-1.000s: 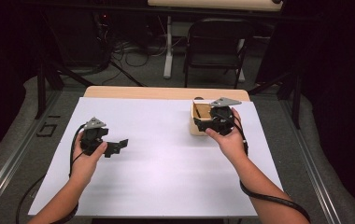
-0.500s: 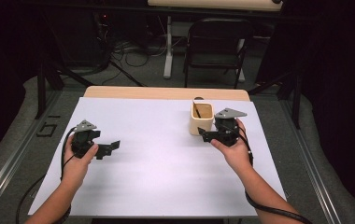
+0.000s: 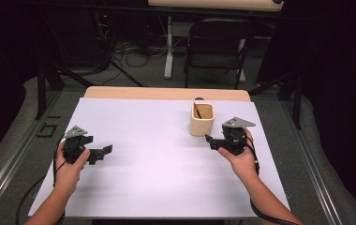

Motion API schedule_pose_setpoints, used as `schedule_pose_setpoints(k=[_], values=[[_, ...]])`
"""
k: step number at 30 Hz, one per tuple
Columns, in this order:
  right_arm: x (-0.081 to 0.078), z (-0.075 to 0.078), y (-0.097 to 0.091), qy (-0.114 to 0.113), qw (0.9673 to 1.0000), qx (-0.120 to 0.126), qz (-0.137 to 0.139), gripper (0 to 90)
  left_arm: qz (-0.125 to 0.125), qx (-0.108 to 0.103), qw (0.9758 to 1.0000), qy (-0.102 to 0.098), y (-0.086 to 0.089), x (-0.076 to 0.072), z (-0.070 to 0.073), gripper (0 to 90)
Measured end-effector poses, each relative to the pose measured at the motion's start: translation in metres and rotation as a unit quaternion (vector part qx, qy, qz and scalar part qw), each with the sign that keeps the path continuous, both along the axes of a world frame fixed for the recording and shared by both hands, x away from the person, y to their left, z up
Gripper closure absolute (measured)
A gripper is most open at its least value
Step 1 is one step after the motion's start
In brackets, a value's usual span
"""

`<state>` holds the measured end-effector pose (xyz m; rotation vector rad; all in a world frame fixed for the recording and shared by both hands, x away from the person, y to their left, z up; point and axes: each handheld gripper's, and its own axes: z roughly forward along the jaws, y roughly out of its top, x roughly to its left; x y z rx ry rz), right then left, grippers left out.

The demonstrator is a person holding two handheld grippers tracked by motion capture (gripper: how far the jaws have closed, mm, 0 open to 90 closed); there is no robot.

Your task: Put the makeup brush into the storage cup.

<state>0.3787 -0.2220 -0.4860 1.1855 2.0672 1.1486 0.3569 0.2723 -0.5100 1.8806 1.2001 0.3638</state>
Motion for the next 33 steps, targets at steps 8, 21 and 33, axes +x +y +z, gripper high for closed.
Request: schedule_pose_setpoints(k=[8,21,33], values=[[-0.013,-0.014,-0.001,0.009,0.9999,0.005,0.004,21.5,-0.004,0.005,1.0000,0.001,0.002,-0.008,-0.007,4.6],[-0.026,-0.040,-0.002,0.069,0.9955,0.005,-0.065,21.6,0.005,0.021,0.9995,0.022,0.004,-0.018,-0.020,4.7],[-0.041,-0.052,0.002,0.081,0.9913,-0.005,-0.104,21.6,0.022,0.019,0.9990,0.033,0.006,-0.027,-0.025,4.6]])
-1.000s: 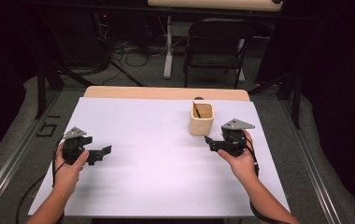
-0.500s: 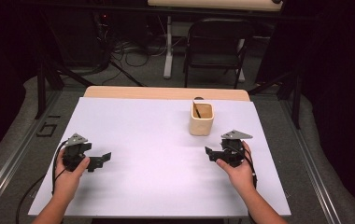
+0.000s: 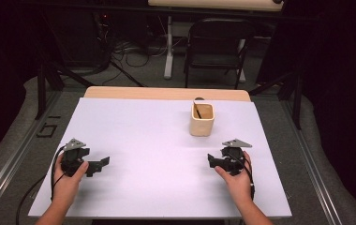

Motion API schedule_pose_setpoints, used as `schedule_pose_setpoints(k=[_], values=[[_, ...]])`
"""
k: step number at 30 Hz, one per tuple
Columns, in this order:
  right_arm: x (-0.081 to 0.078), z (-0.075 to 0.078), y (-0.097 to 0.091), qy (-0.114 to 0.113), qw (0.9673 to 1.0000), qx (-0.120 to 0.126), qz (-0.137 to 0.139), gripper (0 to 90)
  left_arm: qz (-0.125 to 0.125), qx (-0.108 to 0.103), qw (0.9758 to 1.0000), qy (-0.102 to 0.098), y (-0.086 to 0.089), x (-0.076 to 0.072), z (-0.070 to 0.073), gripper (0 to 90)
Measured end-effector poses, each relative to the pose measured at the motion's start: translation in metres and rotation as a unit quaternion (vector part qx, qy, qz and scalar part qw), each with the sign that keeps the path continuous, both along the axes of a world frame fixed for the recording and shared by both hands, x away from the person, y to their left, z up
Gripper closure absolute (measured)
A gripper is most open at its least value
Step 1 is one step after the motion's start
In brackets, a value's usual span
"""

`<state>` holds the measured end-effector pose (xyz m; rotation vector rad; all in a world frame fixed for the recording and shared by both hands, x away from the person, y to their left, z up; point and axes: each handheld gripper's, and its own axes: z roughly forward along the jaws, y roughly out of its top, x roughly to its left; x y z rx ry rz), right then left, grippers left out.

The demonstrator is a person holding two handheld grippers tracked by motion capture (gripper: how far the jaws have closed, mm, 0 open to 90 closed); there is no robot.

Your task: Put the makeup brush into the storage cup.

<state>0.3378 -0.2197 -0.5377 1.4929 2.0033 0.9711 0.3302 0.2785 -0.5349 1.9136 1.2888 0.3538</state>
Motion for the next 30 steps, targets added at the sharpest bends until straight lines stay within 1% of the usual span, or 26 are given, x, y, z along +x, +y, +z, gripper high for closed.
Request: schedule_pose_setpoints(k=[1,3,8,9,11,13,16,17,19,23,27,30], values=[[-0.002,-0.001,0.001,0.004,1.0000,0.000,-0.003,21.6,0.000,0.000,1.0000,0.000,0.000,0.000,0.000,4.7],[-0.003,-0.002,0.001,0.003,1.0000,-0.002,-0.001,21.6,0.000,0.002,1.0000,0.000,0.001,-0.001,-0.001,4.7],[-0.009,-0.007,0.001,0.006,1.0000,0.001,-0.001,21.6,0.001,0.000,1.0000,0.004,0.000,-0.004,-0.002,4.7],[-0.011,-0.008,0.000,0.007,0.9999,0.007,-0.004,21.6,0.001,0.000,1.0000,0.003,0.000,-0.005,-0.002,4.7],[-0.013,-0.009,0.000,0.008,0.9999,0.010,-0.003,21.6,0.001,0.002,1.0000,0.003,0.000,-0.006,-0.002,4.7],[-0.014,-0.010,-0.001,0.007,0.9999,0.009,-0.001,21.6,0.002,0.002,1.0000,0.005,-0.001,-0.008,-0.003,4.6],[-0.017,-0.012,-0.001,0.011,0.9999,0.013,0.000,21.6,-0.002,0.001,1.0000,0.005,-0.001,-0.010,-0.004,4.7],[-0.018,-0.012,-0.001,0.009,0.9999,0.014,0.000,21.6,-0.003,0.001,1.0000,0.004,-0.002,-0.011,-0.004,4.7],[-0.019,-0.013,0.000,0.008,0.9999,0.007,0.004,21.6,-0.004,0.000,1.0000,0.005,-0.003,-0.012,-0.004,4.7],[-0.022,-0.014,0.001,0.011,0.9999,0.006,0.009,21.6,-0.007,0.005,1.0000,0.004,-0.005,-0.014,-0.006,4.6],[-0.024,-0.015,0.001,0.008,0.9999,0.009,0.008,21.6,-0.011,0.008,0.9999,0.004,-0.005,-0.015,-0.006,4.7],[-0.025,-0.015,0.002,0.005,0.9999,0.004,0.012,21.6,-0.011,0.008,0.9999,0.005,-0.006,-0.016,-0.007,4.7]])
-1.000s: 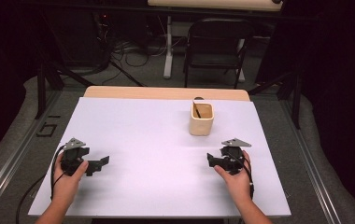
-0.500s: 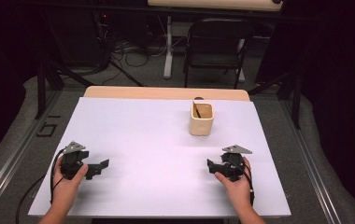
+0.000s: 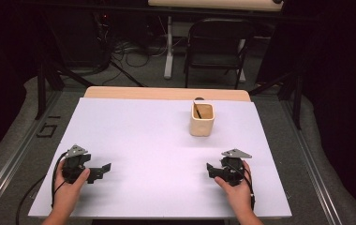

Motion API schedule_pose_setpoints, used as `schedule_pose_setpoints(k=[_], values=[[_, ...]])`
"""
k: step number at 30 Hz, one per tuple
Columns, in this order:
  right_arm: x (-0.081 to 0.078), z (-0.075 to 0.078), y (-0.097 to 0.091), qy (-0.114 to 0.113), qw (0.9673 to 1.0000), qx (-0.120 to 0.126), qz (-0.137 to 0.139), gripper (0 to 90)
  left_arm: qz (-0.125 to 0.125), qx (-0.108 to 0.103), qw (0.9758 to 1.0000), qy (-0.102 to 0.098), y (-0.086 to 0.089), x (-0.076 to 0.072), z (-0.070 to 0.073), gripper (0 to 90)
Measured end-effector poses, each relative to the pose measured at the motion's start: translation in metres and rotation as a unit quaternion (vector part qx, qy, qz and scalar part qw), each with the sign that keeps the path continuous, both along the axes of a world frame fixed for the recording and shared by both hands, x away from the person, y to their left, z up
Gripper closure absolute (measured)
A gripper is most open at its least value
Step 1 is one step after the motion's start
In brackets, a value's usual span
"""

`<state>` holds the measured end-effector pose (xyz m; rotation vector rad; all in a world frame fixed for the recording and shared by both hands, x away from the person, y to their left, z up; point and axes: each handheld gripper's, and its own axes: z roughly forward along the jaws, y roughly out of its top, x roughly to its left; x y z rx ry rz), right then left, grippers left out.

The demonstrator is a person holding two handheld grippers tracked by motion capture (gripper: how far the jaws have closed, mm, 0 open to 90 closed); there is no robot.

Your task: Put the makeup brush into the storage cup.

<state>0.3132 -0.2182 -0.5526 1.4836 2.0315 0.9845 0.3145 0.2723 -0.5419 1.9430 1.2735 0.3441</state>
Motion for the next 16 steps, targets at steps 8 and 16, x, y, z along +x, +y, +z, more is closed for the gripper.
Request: schedule_pose_setpoints(k=[8,16], values=[[-0.0012,-0.0006,0.0006,-0.003,1.0000,0.002,0.001,21.6,-0.001,-0.003,1.0000,0.001,-0.0001,-0.0003,-0.0018,4.6],[-0.0020,-0.0015,0.0009,-0.006,1.0000,-0.001,0.005,21.6,-0.003,-0.006,1.0000,0.004,-0.0021,0.0009,-0.0033,4.6]])
